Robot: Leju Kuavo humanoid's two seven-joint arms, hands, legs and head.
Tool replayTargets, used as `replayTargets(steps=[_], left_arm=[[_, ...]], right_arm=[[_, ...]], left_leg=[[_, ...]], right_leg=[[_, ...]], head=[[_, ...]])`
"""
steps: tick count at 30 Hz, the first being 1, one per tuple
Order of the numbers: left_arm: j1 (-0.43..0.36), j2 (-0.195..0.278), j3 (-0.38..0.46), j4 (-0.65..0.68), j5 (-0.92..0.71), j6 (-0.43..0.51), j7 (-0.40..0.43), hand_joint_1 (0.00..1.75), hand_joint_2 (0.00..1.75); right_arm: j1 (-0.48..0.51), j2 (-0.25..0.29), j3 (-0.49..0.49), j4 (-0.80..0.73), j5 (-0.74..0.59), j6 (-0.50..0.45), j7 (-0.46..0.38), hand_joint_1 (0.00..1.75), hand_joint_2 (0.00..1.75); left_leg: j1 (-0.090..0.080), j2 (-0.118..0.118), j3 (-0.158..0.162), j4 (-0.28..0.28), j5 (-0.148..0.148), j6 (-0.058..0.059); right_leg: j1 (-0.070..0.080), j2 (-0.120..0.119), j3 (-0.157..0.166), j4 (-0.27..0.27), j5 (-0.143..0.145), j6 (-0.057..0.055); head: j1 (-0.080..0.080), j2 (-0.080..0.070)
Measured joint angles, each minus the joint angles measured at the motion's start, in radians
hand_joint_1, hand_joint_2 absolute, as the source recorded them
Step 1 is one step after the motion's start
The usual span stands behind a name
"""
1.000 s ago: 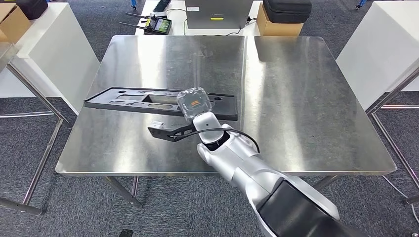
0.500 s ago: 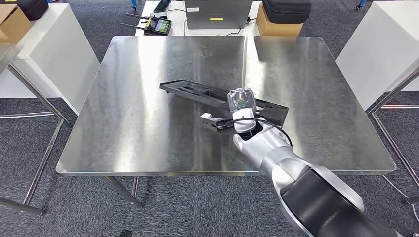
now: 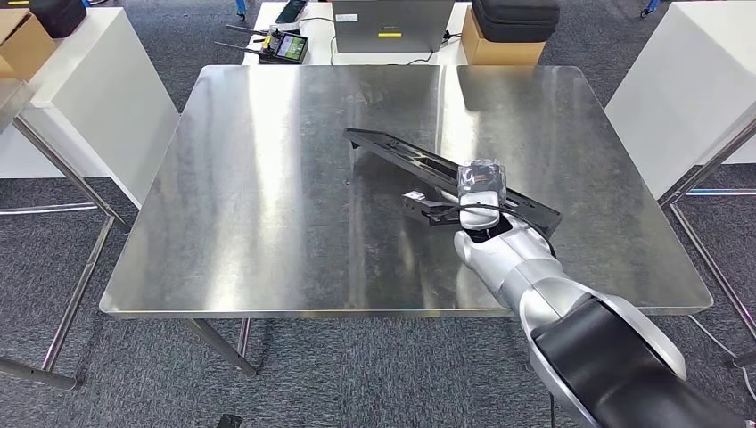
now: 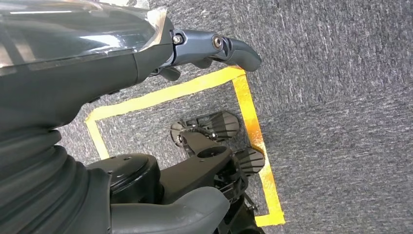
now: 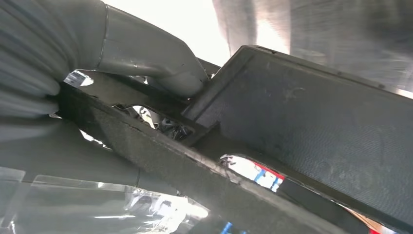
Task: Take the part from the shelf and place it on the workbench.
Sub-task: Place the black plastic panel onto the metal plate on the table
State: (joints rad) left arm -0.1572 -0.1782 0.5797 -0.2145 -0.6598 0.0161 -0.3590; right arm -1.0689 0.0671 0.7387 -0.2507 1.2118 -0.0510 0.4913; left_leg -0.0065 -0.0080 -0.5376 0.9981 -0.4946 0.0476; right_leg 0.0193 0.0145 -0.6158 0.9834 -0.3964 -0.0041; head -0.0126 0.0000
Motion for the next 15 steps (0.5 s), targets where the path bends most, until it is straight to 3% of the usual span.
replayTargets(steps=[15], left_arm=[[0.000, 0.000, 0.000, -0.001, 0.008, -0.002, 0.001, 0.00, 1.75]], right_arm=[[0.000, -0.032, -0.073, 0.006, -0.005, 0.036, 0.044, 1.75, 1.75]], left_leg=[[0.000, 0.000, 0.000, 0.000, 0.000, 0.000]], right_leg=[[0.000, 0.000, 0.000, 0.000, 0.000, 0.000]], head=[[0.000, 0.000]])
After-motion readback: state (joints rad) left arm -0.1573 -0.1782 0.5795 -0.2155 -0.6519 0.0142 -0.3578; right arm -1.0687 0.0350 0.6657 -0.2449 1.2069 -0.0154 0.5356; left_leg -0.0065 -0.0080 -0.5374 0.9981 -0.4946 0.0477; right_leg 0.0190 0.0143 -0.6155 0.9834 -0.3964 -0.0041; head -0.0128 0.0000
